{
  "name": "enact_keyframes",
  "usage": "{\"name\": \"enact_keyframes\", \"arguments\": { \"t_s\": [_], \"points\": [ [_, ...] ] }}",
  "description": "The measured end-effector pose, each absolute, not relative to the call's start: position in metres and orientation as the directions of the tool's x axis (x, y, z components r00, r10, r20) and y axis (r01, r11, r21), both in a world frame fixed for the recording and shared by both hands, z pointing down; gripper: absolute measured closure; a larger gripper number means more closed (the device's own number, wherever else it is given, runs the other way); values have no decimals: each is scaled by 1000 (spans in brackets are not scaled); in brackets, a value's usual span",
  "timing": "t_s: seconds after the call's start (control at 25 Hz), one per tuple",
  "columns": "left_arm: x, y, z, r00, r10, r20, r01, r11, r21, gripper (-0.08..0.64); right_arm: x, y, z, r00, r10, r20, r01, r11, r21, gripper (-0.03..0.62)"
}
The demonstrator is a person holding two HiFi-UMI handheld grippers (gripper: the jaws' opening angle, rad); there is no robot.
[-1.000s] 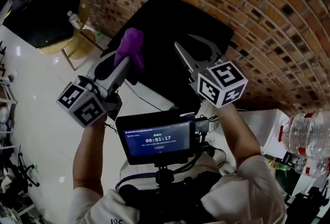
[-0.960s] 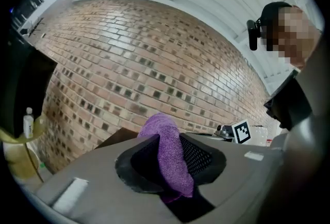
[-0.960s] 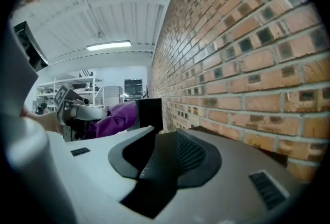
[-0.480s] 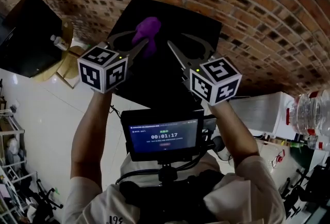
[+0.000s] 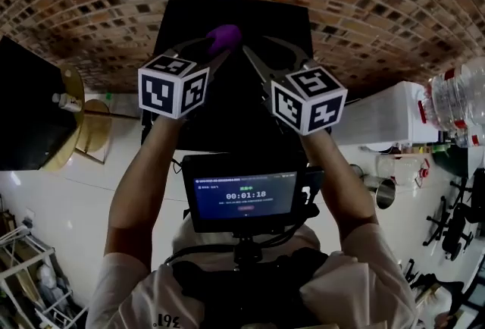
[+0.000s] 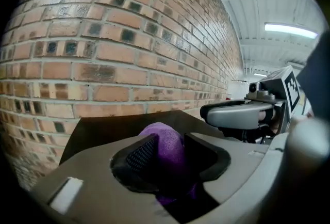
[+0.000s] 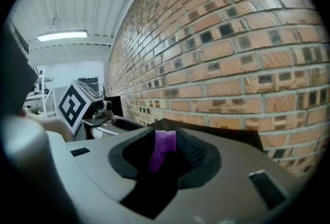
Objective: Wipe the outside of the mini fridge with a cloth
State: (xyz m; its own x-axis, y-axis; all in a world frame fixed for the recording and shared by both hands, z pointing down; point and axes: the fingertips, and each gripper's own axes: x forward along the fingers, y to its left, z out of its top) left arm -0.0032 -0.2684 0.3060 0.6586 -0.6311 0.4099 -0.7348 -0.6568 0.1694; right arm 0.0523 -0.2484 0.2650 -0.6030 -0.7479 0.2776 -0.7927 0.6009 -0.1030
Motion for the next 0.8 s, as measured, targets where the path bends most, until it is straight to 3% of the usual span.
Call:
{"name": "enact_keyframes", "arguments": {
  "t_s": [0.2,0.32,0.44,0.6,0.8],
  "points": [
    [-8,-259,289,720,-623,306,-690,-691,215,283,53,-242,275,-523,-809,269,-850,519,-91,451],
    [-22,-247,267,748,-641,174,-663,-707,247,283,54,-238,282,-497,-827,263,-867,487,-107,451],
    [-39,-241,257,755,-653,66,-644,-718,266,395,55,-239,283,-472,-846,248,-881,466,-85,460],
    [-49,-239,252,765,-643,25,-624,-733,270,558,58,-242,281,-445,-863,239,-894,444,-63,500],
    [-39,-239,279,758,-625,186,-648,-753,114,555,65,-246,288,-403,-872,276,-914,398,-76,502]
  ]
}}
